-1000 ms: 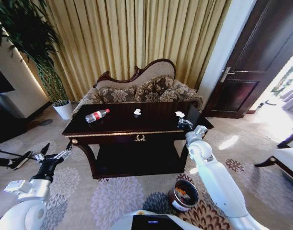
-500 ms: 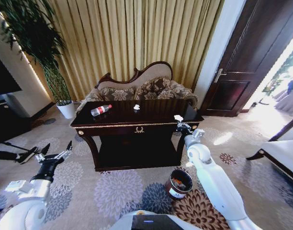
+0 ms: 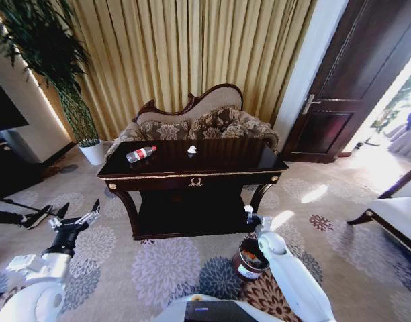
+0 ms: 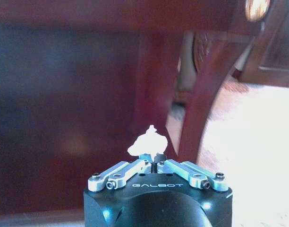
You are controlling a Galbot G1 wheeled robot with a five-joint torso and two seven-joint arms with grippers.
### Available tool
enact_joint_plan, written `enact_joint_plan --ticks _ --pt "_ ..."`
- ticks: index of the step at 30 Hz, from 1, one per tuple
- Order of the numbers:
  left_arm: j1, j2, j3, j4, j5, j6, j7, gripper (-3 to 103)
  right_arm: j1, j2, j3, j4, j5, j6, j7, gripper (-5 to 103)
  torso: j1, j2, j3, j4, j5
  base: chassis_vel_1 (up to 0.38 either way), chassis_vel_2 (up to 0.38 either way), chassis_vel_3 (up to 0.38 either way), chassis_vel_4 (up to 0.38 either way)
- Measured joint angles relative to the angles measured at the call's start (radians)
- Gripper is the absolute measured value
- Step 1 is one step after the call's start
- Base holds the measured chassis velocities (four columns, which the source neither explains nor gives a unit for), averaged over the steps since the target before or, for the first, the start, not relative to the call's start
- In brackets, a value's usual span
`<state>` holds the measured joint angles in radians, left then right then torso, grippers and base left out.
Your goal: Move to the front of the table and place the trash on the table into the trash bin.
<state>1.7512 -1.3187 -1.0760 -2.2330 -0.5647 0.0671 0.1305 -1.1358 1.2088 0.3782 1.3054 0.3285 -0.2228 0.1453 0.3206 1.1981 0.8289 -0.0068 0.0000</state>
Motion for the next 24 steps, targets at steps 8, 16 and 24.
enact_joint_plan --ticks 8,16,24 --pt "-0.003 0.002 -0.007 0.025 0.008 -0.017 0.007 100 0.049 0.017 -0.001 -0.220 -0.064 0.009 0.020 1 0.000 0.000 0.000 0.0004 0.0002 0.000 0.000 0.000 0.000" --pt "-0.006 -0.001 -0.004 0.046 0.007 -0.030 0.010 100 0.046 0.001 0.015 -0.329 -0.131 0.001 0.026 1 0.000 0.000 0.000 0.0001 0.0000 0.000 0.000 0.000 0.000" --pt "-0.008 -0.001 -0.003 0.046 0.007 -0.031 0.011 100 0.020 -0.008 0.024 -0.317 -0.178 -0.011 0.046 19 0.000 0.000 0.000 0.0002 0.0001 0.000 0.000 0.000 0.000"
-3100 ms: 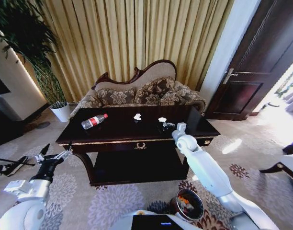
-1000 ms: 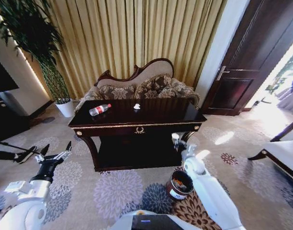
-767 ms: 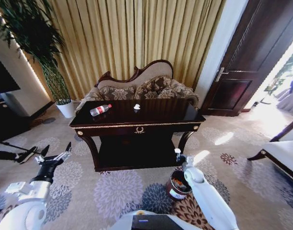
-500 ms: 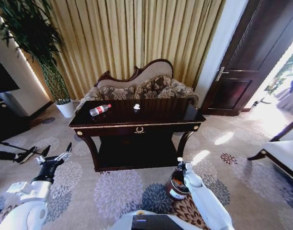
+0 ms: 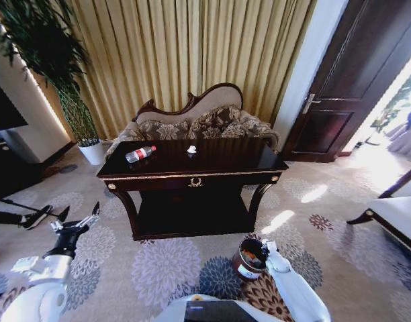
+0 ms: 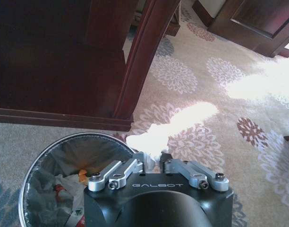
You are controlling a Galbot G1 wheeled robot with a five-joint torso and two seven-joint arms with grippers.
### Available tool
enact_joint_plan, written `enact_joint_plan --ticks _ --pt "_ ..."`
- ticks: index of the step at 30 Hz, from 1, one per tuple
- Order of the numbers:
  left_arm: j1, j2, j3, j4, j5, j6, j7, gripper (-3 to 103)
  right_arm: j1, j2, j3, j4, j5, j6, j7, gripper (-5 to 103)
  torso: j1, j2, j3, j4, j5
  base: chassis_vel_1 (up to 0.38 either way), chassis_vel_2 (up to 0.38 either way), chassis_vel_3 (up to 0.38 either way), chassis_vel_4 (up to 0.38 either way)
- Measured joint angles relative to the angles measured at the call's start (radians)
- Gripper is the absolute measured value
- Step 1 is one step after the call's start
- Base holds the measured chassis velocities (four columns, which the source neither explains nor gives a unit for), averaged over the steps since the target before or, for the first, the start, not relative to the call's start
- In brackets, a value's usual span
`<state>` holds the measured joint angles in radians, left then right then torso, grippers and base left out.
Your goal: Move to the front of the table and place the trash on the table into the trash bin.
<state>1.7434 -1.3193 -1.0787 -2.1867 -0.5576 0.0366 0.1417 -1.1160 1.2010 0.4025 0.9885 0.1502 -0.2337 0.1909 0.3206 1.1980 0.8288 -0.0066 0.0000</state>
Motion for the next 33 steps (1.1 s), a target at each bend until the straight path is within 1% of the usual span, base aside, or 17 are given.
enact_joint_plan --ticks 2,4,5,8,9,11,13,14,16,18,19,22,23,33 --pt "0.000 0.001 -0.001 0.000 0.000 0.000 0.000 100 0.000 0.000 0.000 0.001 0.000 0.000 0.001 19 0.000 0.000 0.000 0.0000 0.0000 0.000 0.000 0.000 0.000" --pt "0.000 0.002 -0.002 -0.001 -0.001 0.000 0.000 100 -0.004 0.009 0.000 0.013 -0.001 0.001 0.008 30 0.000 0.000 0.000 0.0001 -0.0001 0.000 0.000 0.000 0.000" --pt "0.000 0.002 -0.002 -0.001 -0.001 0.000 0.000 100 -0.004 0.009 0.000 0.013 -0.001 0.001 0.008 30 0.000 0.000 0.000 0.0001 -0.0001 0.000 0.000 0.000 0.000" --pt "0.001 -0.002 -0.001 -0.009 -0.001 0.000 0.000 100 -0.006 0.018 -0.001 0.024 -0.004 0.001 0.013 47 0.000 0.000 0.000 0.0001 0.0000 0.000 0.000 0.000 0.000" --pt "0.001 -0.002 -0.001 -0.009 -0.001 0.000 0.000 100 -0.006 0.018 -0.001 0.024 -0.004 0.001 0.013 47 0.000 0.000 0.000 0.0001 0.0000 0.000 0.000 0.000 0.000" --pt "0.003 -0.003 -0.002 -0.012 -0.001 0.000 0.000 100 -0.007 0.020 -0.001 0.030 -0.006 0.002 0.014 58 0.000 0.000 0.000 0.0001 0.0000 0.000 0.000 0.000 0.000" --pt "0.004 -0.003 -0.002 -0.012 -0.001 0.000 0.000 100 -0.008 0.020 -0.001 0.031 -0.006 0.002 0.014 58 0.000 0.000 0.000 0.0001 0.0000 0.000 0.000 0.000 0.000" --pt "0.004 -0.003 -0.003 -0.013 -0.001 0.000 0.000 100 -0.009 0.020 -0.001 0.035 -0.006 0.002 0.014 69 0.000 0.000 0.000 0.0000 0.0000 0.000 0.000 0.000 0.000" --pt "0.004 -0.003 -0.003 -0.014 -0.001 0.000 0.000 100 -0.009 0.020 0.000 0.037 -0.006 0.003 0.014 69 0.000 0.000 0.000 0.0000 0.0000 0.000 0.000 0.000 0.000" --pt "0.004 -0.005 -0.002 -0.017 -0.001 0.001 0.000 100 -0.010 0.019 0.002 0.045 -0.007 0.004 0.015 80 0.000 0.000 0.000 0.0001 0.0000 0.000 0.000 0.000 0.000" --pt "0.004 -0.005 -0.002 -0.017 -0.001 0.001 0.000 100 -0.010 0.019 0.002 0.045 -0.007 0.004 0.015 80 0.000 0.000 0.000 0.0001 0.0000 0.000 0.000 0.000 0.000" --pt "0.004 -0.006 -0.001 -0.022 -0.001 0.002 0.000 100 -0.014 0.018 0.006 0.061 -0.006 0.004 0.015 95 0.000 0.000 0.000 0.0000 0.0000 0.000 0.000 0.000 0.000" --pt "0.004 -0.006 -0.001 -0.023 -0.001 0.002 0.000 100 -0.016 0.017 0.006 0.065 -0.006 0.004 0.015 99 0.000 0.000 0.000 0.0001 0.0000 0.000 0.000 0.000 0.000" --pt "0.007 -0.006 -0.003 -0.025 -0.001 0.002 0.000 100 -0.046 0.021 0.014 0.111 -0.019 0.004 0.013 100 0.000 0.000 0.000 0.0001 0.0000 0.000 0.000 0.000 0.000"
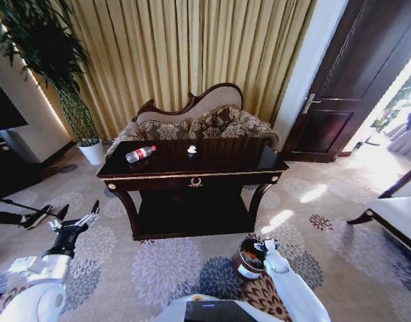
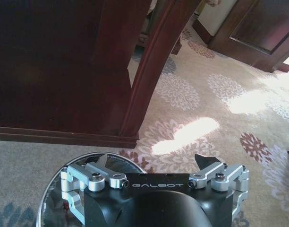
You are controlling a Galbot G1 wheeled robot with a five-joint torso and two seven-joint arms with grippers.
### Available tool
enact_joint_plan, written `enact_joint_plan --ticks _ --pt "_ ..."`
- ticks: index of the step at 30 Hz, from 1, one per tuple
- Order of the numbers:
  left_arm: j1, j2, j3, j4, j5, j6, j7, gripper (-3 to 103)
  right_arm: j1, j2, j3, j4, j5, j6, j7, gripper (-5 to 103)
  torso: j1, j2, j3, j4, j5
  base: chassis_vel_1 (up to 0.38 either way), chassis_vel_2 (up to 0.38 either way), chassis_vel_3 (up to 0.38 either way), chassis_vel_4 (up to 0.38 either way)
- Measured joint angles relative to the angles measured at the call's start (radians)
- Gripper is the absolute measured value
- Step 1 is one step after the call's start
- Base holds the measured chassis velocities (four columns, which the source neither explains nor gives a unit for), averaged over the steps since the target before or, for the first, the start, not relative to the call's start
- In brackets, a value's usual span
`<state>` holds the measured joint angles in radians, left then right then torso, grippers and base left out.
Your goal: Move to the front of the table and place the trash on the table into the trash bin.
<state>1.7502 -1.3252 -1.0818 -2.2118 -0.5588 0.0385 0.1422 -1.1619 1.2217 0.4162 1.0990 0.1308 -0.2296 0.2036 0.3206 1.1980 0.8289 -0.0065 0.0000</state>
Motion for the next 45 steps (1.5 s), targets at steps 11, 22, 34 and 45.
enact_joint_plan --ticks 11,22,34,45 --pt "0.000 -0.001 0.002 0.002 -0.001 -0.002 0.002 100 -0.014 0.022 -0.002 0.022 0.004 0.005 -0.023 100 0.000 0.000 0.000 0.0000 0.0000 0.000 0.000 0.000 0.000" --pt "0.000 -0.003 0.000 0.013 -0.004 -0.013 0.001 100 0.006 -0.003 0.048 0.241 0.255 0.189 -0.018 100 0.000 0.000 0.000 0.0001 0.0002 0.000 0.000 0.000 0.000" --pt "-0.025 -0.011 0.027 0.020 0.000 -0.012 -0.034 100 -0.003 -0.030 0.043 0.639 0.444 0.243 -0.045 100 0.000 0.000 0.000 0.0000 -0.0002 0.000 0.000 0.000 0.000" --pt "-0.021 0.006 -0.001 0.007 -0.013 -0.006 -0.043 100 0.009 -0.020 -0.023 0.804 0.439 0.177 -0.112 100 0.000 0.000 0.000 0.0002 -0.0001 0.000 0.000 0.000 0.000"
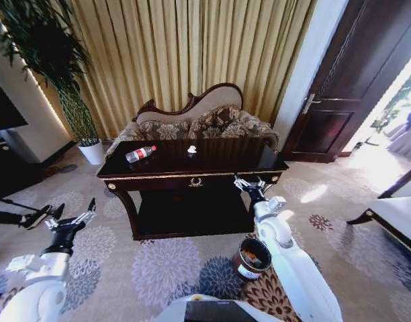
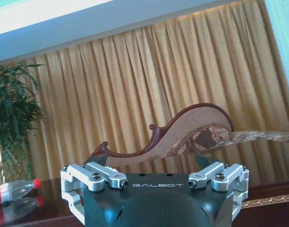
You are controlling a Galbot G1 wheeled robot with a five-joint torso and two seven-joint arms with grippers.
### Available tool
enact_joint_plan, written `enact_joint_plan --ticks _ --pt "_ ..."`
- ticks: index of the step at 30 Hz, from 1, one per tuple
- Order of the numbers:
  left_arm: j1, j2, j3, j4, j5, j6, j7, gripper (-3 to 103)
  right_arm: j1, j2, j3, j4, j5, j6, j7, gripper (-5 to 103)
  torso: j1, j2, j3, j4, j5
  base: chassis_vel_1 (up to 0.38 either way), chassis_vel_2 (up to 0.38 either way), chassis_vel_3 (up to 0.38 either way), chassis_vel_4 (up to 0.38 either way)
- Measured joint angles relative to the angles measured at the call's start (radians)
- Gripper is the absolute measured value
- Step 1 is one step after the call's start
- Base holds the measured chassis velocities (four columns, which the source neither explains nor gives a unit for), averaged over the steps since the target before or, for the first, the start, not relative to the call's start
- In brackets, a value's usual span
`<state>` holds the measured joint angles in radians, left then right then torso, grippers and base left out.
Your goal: Move to the front of the table and place the trash on the table into the trash bin.
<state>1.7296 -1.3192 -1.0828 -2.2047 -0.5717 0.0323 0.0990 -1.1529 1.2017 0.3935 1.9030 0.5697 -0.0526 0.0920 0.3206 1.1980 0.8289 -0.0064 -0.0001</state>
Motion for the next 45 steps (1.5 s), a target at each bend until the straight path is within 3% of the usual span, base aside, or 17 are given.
enact_joint_plan --ticks 19,45 --pt "-0.007 0.005 0.003 -0.029 0.002 0.031 0.001 100 -0.007 -0.003 0.000 0.000 -0.032 -0.020 -0.006 100 0.000 0.000 0.000 -0.0001 0.0002 -0.037 0.080 0.039 -0.074" --pt "0.004 -0.002 0.005 -0.021 0.002 0.023 0.010 100 0.012 -0.029 -0.003 0.009 -0.023 -0.040 -0.003 100 0.000 0.000 0.000 -0.0001 -0.0001 -0.120 0.121 0.127 -0.126"
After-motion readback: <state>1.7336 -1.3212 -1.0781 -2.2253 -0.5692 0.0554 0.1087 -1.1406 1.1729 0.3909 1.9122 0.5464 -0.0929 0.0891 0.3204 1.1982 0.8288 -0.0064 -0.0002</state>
